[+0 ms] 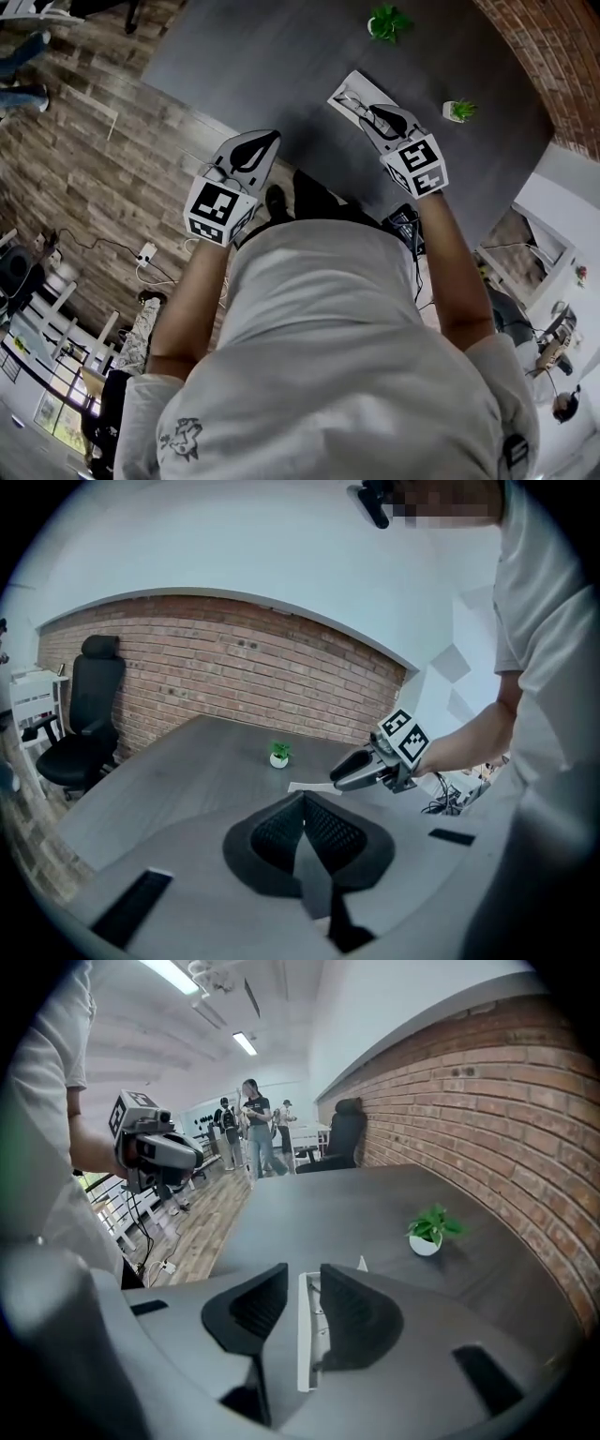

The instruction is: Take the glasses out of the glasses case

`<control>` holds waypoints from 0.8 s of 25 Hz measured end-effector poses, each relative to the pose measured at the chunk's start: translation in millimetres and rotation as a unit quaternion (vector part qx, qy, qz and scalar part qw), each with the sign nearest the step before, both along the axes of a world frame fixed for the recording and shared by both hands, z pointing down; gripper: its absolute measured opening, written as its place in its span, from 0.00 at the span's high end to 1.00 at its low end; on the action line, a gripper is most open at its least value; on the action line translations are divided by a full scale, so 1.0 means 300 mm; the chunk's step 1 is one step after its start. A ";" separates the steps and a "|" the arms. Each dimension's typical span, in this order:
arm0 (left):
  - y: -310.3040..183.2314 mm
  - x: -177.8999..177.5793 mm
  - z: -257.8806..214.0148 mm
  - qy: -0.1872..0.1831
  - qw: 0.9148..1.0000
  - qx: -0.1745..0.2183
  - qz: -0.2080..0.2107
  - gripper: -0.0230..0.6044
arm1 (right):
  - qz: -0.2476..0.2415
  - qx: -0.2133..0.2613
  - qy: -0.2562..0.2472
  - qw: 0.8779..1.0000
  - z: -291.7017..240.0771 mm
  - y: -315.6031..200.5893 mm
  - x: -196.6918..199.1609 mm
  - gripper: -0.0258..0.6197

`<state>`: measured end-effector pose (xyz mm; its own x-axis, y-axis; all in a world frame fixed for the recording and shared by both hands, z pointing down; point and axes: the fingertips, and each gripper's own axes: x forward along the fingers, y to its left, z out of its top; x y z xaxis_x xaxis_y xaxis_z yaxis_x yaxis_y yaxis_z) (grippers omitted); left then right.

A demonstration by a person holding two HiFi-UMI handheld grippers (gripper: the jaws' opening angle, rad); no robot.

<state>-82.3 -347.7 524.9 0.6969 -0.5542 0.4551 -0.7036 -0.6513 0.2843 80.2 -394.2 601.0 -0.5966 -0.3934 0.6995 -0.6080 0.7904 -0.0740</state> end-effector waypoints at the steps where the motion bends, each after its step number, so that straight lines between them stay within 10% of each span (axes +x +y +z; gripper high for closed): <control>1: -0.007 0.005 0.010 0.000 1.000 -0.003 0.001 0.94 | -0.003 -0.002 0.005 1.000 0.019 -0.007 0.001 0.79; 20: -0.096 0.074 0.116 0.006 0.999 -0.047 -0.004 0.95 | -0.030 -0.084 0.103 0.991 0.344 -0.035 0.062 0.86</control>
